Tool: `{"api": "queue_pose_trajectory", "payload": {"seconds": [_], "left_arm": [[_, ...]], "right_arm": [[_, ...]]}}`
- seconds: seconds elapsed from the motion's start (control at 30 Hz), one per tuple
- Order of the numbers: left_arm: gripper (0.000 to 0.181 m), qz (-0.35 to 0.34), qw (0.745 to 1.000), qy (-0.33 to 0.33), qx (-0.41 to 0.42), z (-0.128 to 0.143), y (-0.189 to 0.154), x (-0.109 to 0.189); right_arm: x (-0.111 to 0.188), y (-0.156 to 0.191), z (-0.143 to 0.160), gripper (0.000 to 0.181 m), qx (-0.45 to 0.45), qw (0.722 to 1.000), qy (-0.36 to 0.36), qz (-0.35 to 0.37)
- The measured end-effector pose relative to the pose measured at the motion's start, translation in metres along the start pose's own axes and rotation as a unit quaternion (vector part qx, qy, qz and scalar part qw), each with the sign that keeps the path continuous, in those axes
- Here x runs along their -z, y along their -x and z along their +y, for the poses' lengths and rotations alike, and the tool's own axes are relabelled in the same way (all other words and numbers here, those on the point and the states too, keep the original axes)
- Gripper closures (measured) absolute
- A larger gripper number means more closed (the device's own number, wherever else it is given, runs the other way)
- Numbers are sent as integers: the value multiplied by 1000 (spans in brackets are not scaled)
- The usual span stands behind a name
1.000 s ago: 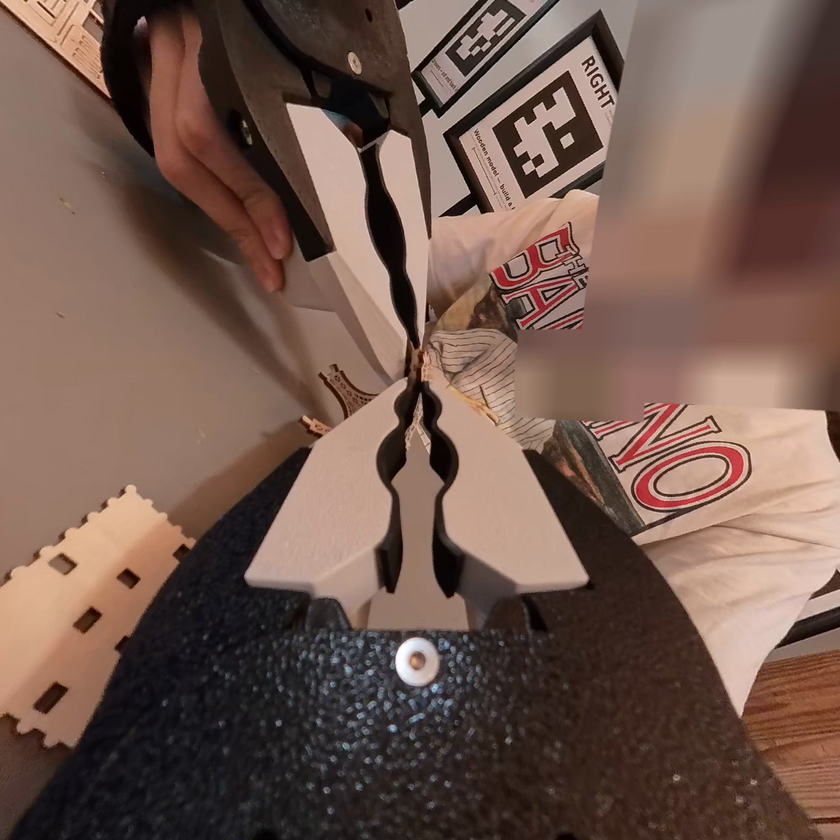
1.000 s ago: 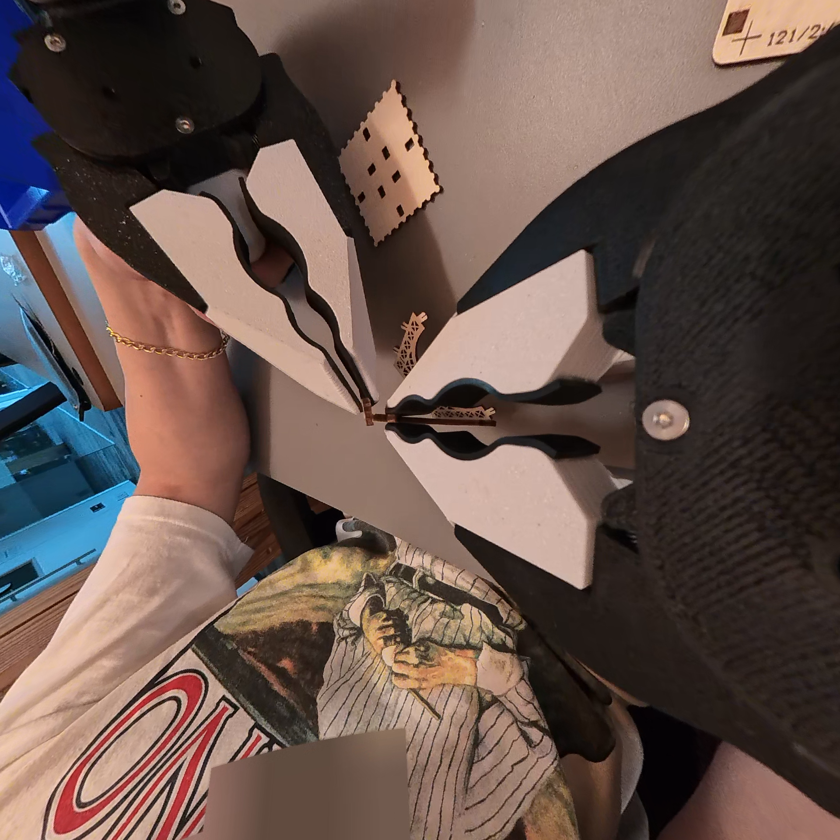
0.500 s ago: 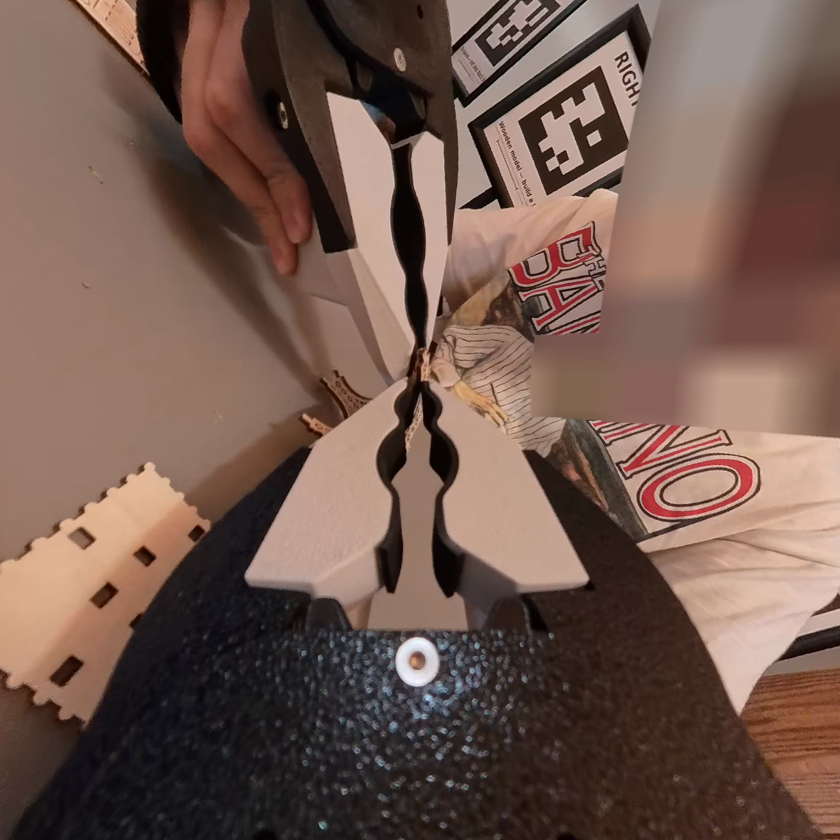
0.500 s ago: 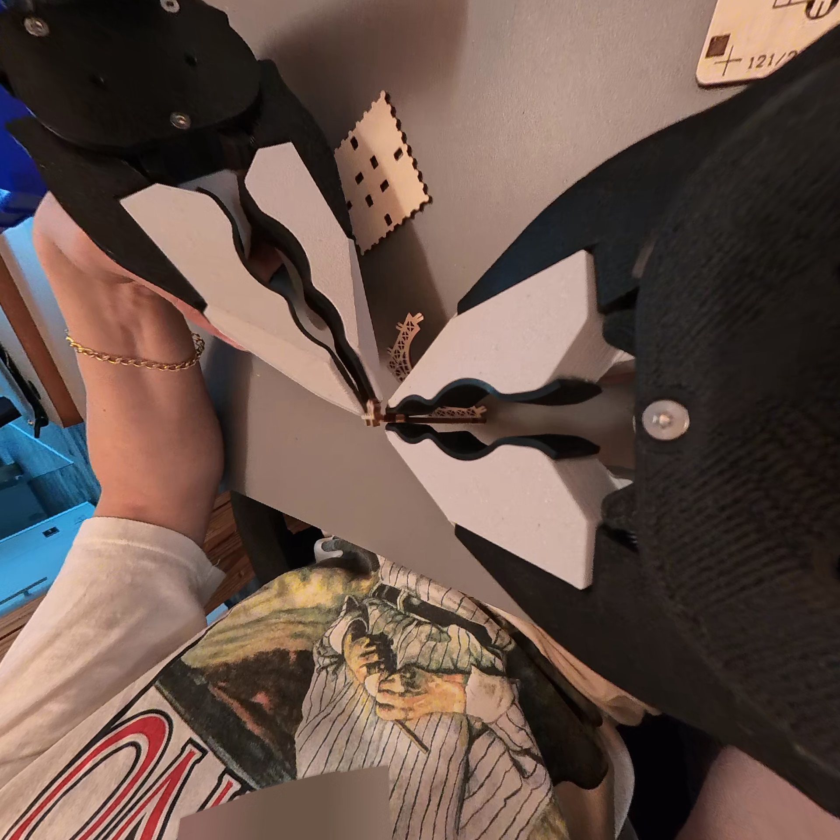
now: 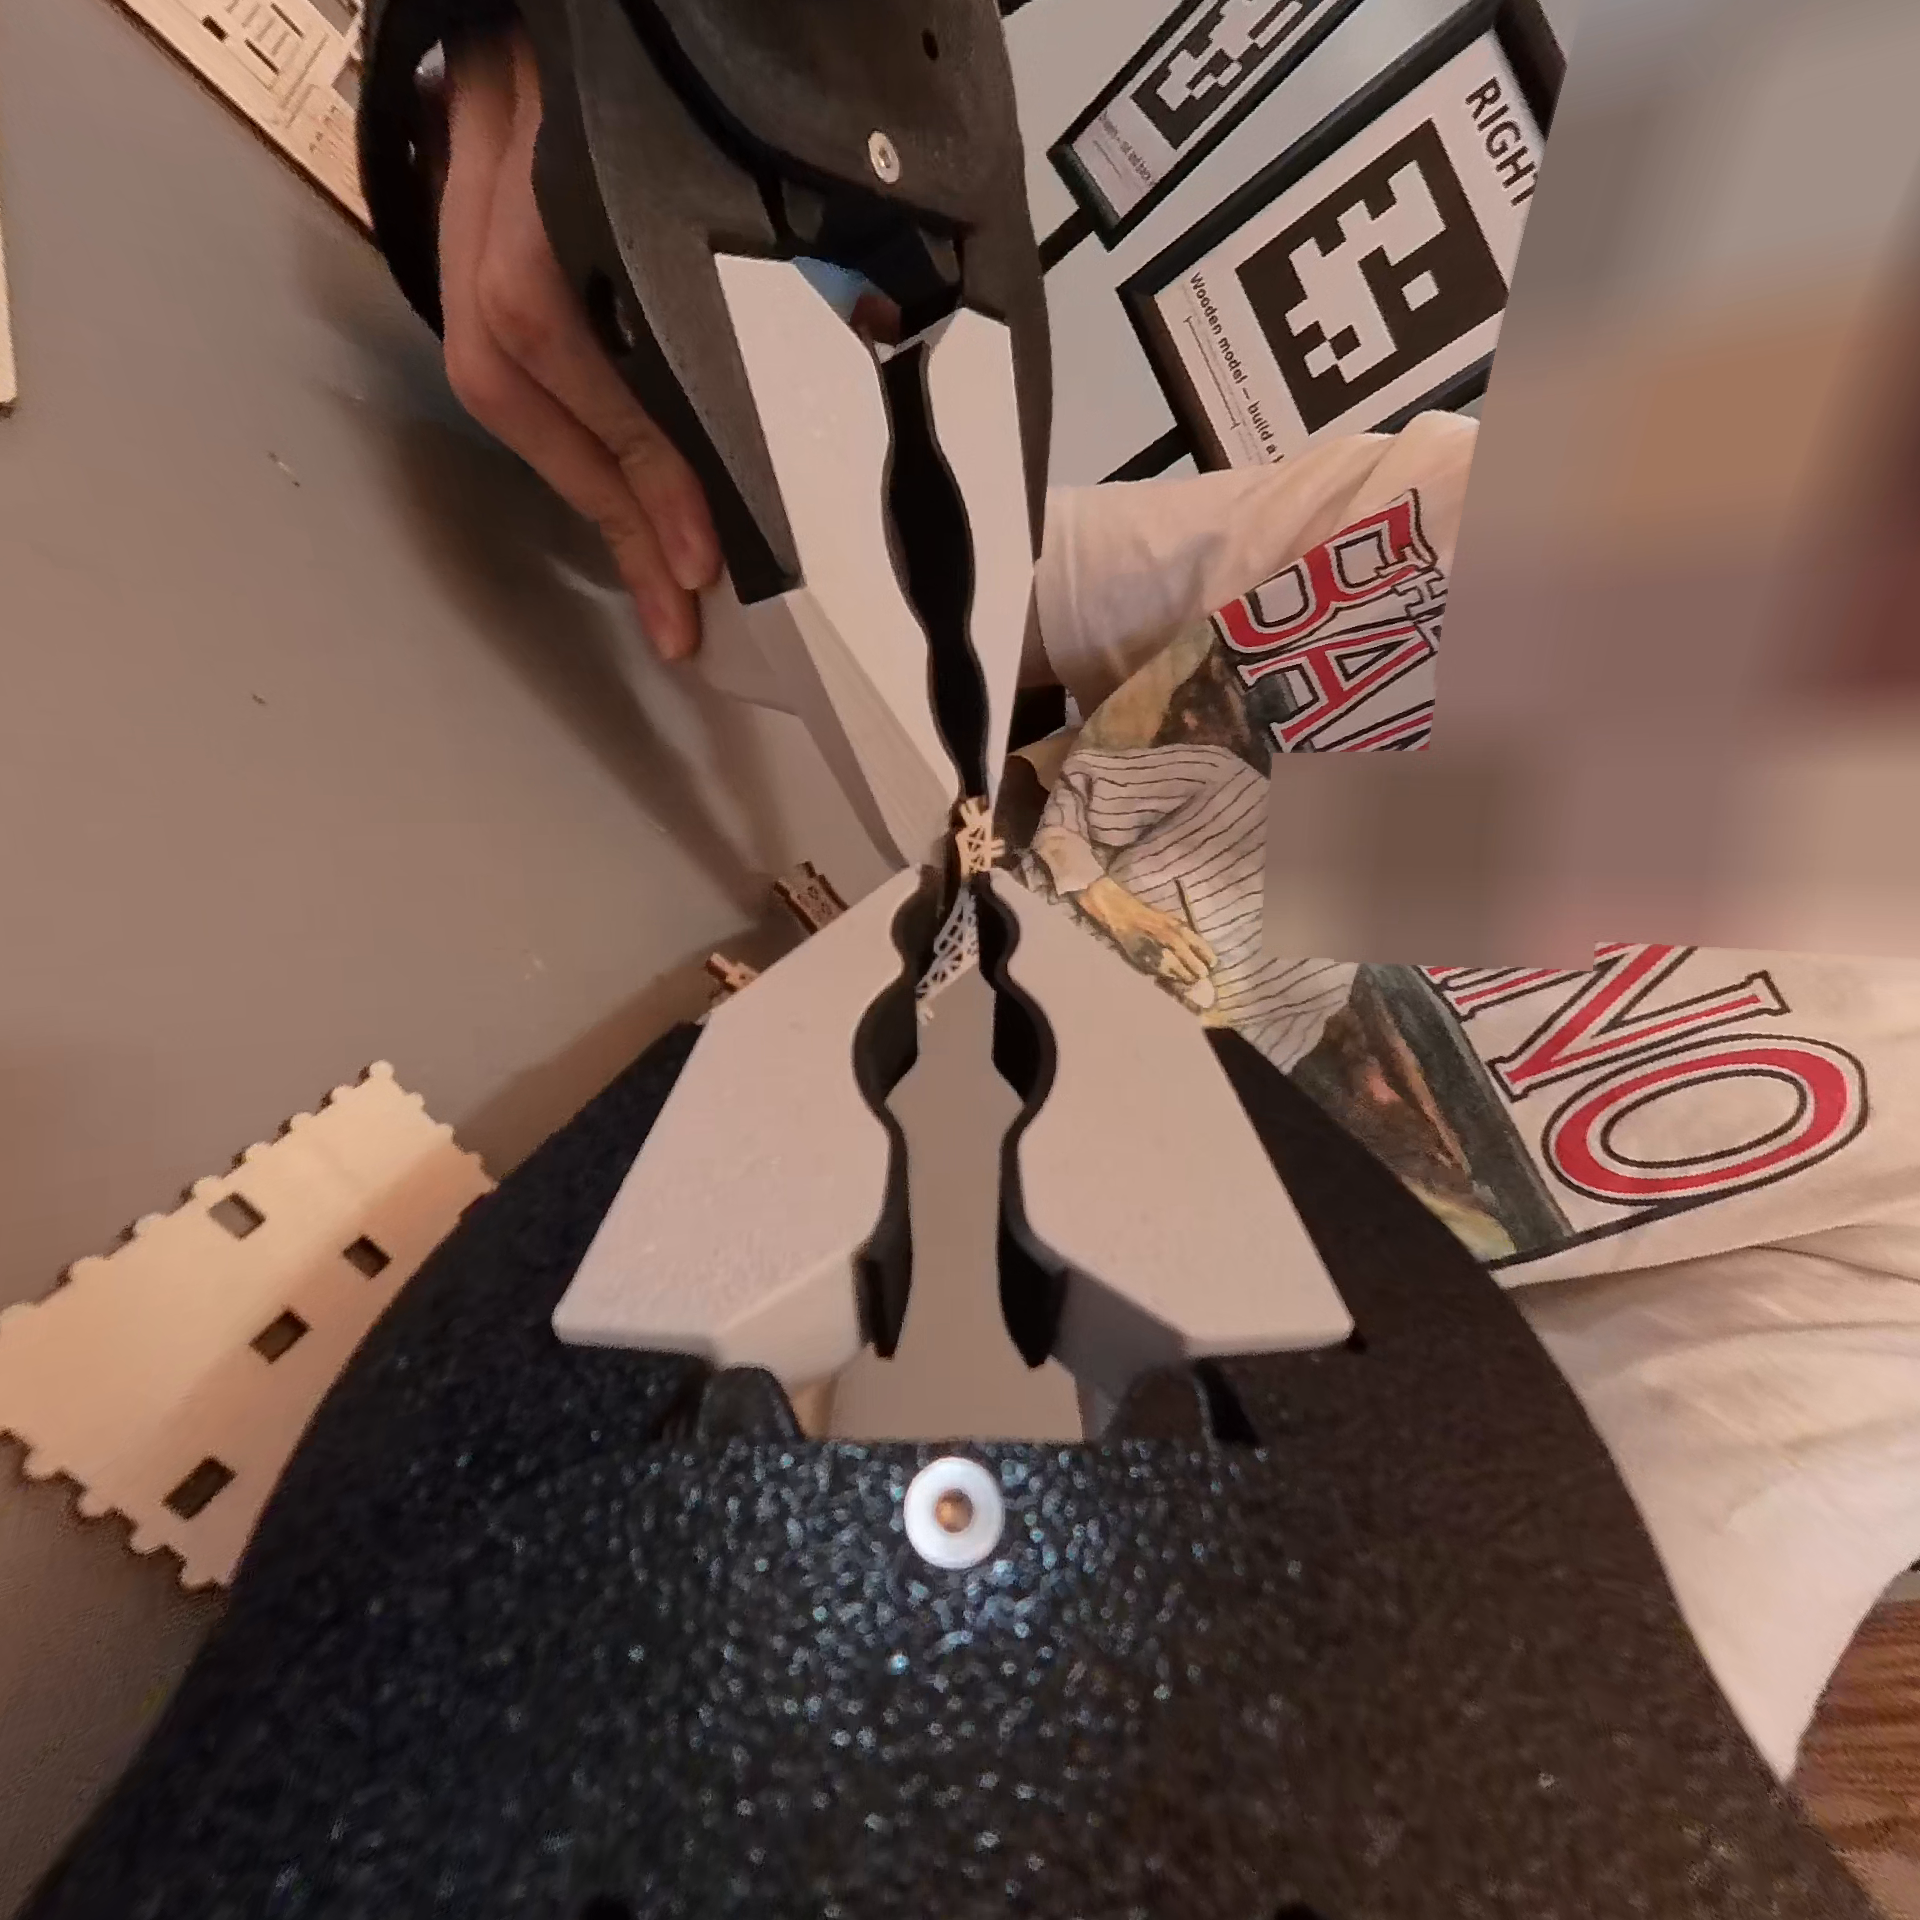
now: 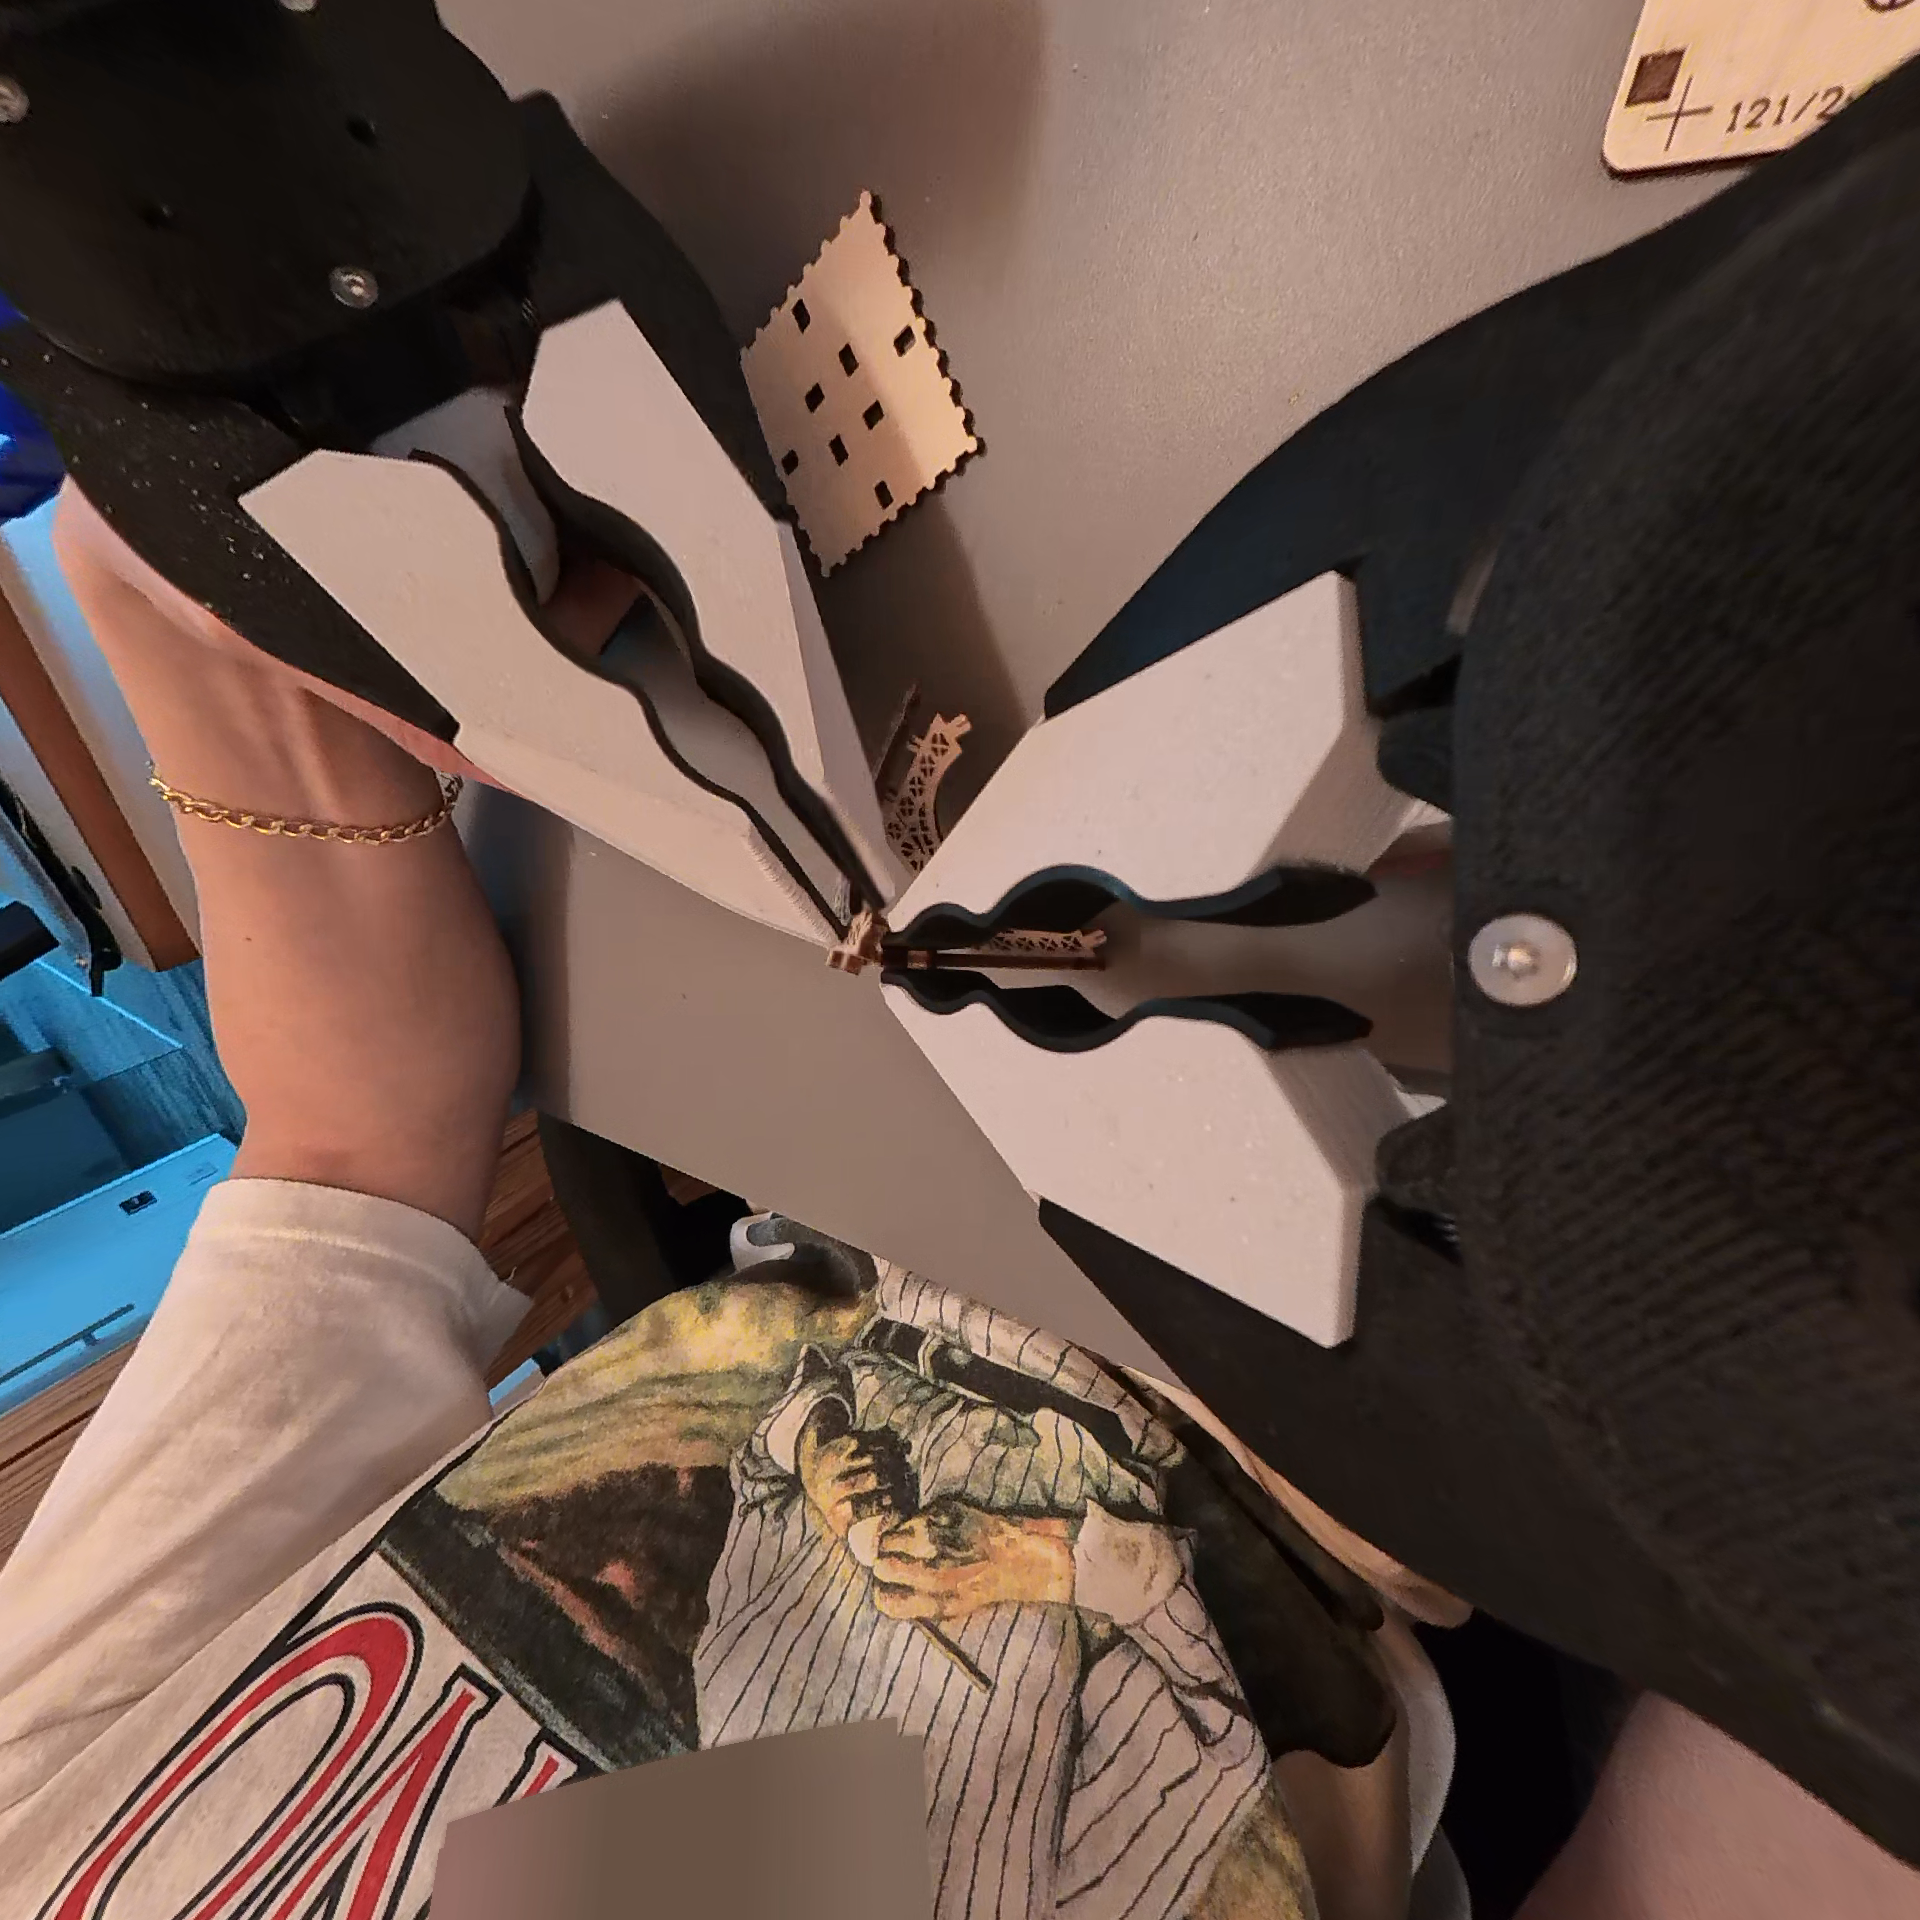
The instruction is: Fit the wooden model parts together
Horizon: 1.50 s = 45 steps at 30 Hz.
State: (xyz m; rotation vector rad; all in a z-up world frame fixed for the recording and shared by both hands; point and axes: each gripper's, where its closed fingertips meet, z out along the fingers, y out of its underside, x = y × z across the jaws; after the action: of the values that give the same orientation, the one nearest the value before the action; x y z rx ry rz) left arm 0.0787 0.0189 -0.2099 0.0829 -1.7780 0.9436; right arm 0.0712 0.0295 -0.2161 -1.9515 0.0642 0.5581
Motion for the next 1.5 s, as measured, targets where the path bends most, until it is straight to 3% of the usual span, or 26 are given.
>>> {"api": "queue_pose_trajectory", "payload": {"seconds": [0.47,0.63,0.77,0.97,1.07,1.23,1.33,1.5], "left_arm": [[179,3,1000,-25,-6,-7,-1,4],[171,-2,999,-32,-7,-9,0,4],[181,-35,998,-40,-19,-13,6,5],[173,-66,996,-53,-30,-19,5,16],[173,-142,987,-40,-61,-14,-1,31],[166,-331,934,63,-122,39,5,39],[162,-413,898,59,-143,60,12,37],[154,-446,887,-11,-120,68,-3,18]], "right_arm": [[4,-3,-5,181,-15,1000,-21,3],[4,-5,-5,181,-19,1000,-20,7],[5,-6,-5,181,-23,999,-22,10],[6,-6,-4,181,-38,999,-24,5],[4,-6,-1,181,-35,999,-13,9],[-2,-6,6,181,-31,999,13,12],[-8,-8,5,181,-10,999,23,28],[-15,-7,9,180,16,998,44,41]]}}
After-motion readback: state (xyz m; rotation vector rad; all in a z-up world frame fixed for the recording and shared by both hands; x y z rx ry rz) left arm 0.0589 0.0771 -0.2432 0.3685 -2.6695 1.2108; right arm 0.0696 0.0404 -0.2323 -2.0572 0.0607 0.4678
